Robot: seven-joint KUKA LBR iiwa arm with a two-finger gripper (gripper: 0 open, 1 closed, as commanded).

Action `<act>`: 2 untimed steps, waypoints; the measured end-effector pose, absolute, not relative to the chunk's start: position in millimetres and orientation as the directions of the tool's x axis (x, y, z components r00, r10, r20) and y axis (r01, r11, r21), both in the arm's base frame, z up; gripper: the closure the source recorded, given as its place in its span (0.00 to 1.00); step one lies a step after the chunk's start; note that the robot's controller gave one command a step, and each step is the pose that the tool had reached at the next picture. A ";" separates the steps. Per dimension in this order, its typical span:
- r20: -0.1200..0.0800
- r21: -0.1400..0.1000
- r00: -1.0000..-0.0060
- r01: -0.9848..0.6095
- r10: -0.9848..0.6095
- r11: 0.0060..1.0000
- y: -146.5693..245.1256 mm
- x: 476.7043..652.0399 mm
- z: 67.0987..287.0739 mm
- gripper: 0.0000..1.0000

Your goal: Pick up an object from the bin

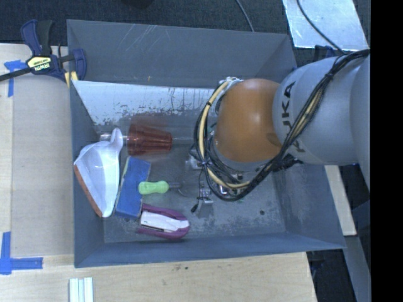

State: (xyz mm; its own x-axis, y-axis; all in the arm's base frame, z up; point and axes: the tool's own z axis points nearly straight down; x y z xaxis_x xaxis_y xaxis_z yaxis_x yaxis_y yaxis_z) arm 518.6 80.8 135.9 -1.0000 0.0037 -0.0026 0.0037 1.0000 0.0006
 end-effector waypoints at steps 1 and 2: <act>-0.003 0.001 -1.000 0.004 0.004 1.000 80.8 518.6 135.9 0.00; -0.013 0.001 -1.000 -0.006 -0.006 1.000 63.9 550.4 235.7 0.00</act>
Offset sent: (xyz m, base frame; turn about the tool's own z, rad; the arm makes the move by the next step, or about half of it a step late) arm 0.0289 -0.0160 0.0956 -0.0114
